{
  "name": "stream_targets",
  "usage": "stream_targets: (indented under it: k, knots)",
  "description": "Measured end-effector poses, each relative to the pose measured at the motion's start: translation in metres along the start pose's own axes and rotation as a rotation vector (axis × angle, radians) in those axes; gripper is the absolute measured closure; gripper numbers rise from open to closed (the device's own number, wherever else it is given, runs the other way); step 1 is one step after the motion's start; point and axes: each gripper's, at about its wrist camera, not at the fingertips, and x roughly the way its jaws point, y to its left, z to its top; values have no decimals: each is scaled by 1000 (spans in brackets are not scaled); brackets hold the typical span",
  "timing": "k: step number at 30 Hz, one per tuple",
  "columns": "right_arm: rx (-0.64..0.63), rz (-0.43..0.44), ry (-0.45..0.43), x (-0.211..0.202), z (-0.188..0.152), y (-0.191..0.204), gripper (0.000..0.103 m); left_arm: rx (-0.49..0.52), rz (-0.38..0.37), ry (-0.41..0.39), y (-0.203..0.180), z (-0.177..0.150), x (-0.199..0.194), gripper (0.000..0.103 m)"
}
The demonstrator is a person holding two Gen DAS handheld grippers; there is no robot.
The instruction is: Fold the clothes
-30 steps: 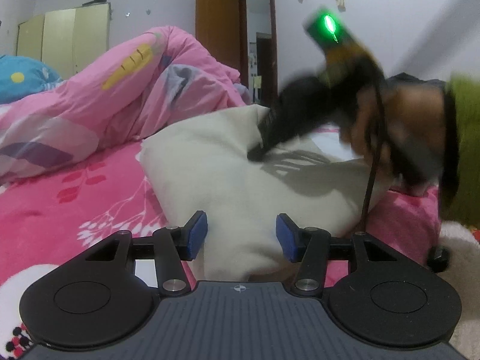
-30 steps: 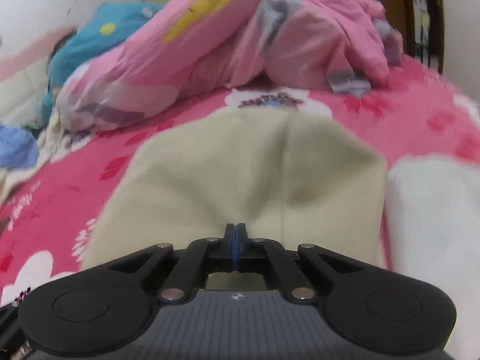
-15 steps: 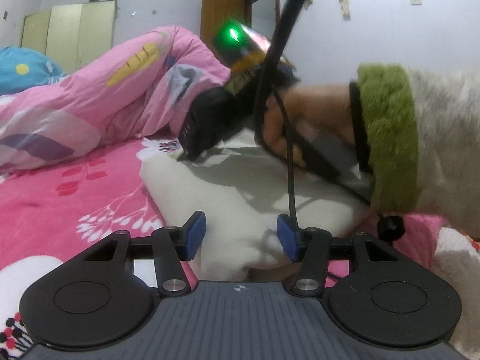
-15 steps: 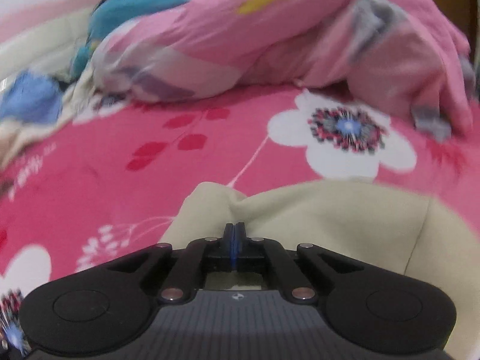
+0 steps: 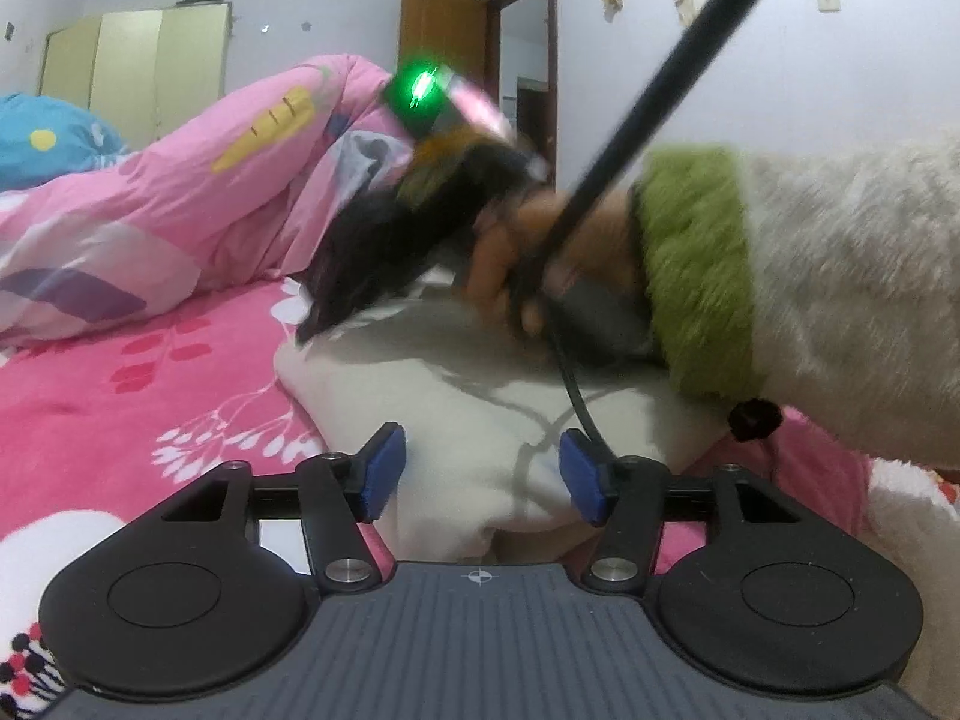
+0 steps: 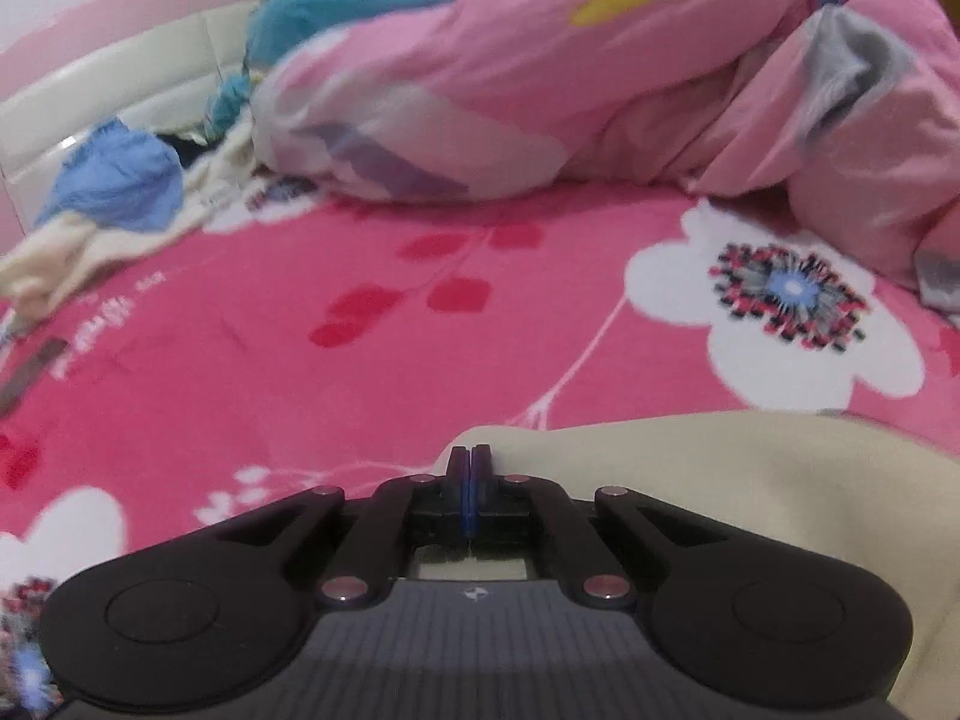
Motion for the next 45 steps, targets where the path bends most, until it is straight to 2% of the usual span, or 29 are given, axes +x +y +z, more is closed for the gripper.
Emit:
stream_targets:
  k: [2, 4, 6, 7, 9, 11, 12, 14, 16, 17, 19, 22, 25, 28, 29, 30, 32, 33, 34, 36, 43, 45]
  knots:
    - [-1, 2, -13, -5, 3, -2, 96, -7, 2, 4, -1, 0, 0, 39]
    - [7, -6, -27, -17, 5, -10, 95, -15, 1, 11, -1, 1, 1, 38]
    - [52, -69, -8, -27, 0, -34, 95, -13, 1, 17, -1, 1, 1, 37]
    - [74, -101, 34, -17, -11, -46, 96, -10, 4, 19, -1, 2, 1, 37]
    - [113, -164, 147, 16, -38, -70, 103, -3, 8, 24, -2, 3, 1, 37]
    - [181, -128, 99, 32, -65, -90, 103, -3, 12, 43, -2, 6, 3, 36]
    - [231, -107, 79, 28, -66, -97, 103, -3, 15, 53, -2, 7, 4, 35]
    - [303, -99, 33, 2, -56, -106, 103, -8, 12, 72, 1, 8, 3, 33]
    - [292, -149, -62, -43, -46, -103, 96, -36, 4, 93, 6, 11, 0, 33]
    - [279, -178, -123, -74, -44, -100, 96, -56, 3, 96, 9, 14, -2, 33]
    - [257, -214, -221, -132, -48, -89, 96, -75, 7, 83, 12, 21, -7, 33]
    - [212, -236, -267, -181, -72, -64, 96, -43, 13, 39, 9, 33, -11, 33]
    - [184, -199, -213, -183, -111, -34, 96, 36, 18, 63, -3, 35, 0, 33]
    - [194, -194, -54, -139, -161, -20, 96, 105, 38, 143, -14, 23, 16, 32]
    - [199, -193, 3, -123, -178, -15, 97, 125, 40, 142, -18, 21, 16, 31]
    - [232, -176, 5, -121, -182, -19, 97, 144, 41, 137, -22, 19, 15, 30]
    - [325, -123, -44, -130, -177, -36, 97, 176, 52, 143, -24, 20, 15, 30]
    - [371, -96, -68, -135, -175, -45, 93, 169, 50, 147, -23, 20, 15, 30]
    - [418, -70, -93, -140, -173, -53, 80, 156, 47, 149, -21, 20, 14, 29]
    - [510, -16, -143, -149, -168, -70, 70, 134, 44, 151, -18, 20, 14, 29]
    - [638, 89, -52, -114, -166, -101, 71, 135, 49, 143, -19, 18, 12, 29]
    - [672, 118, -22, -103, -166, -110, 74, 135, 45, 139, -18, 17, 12, 28]
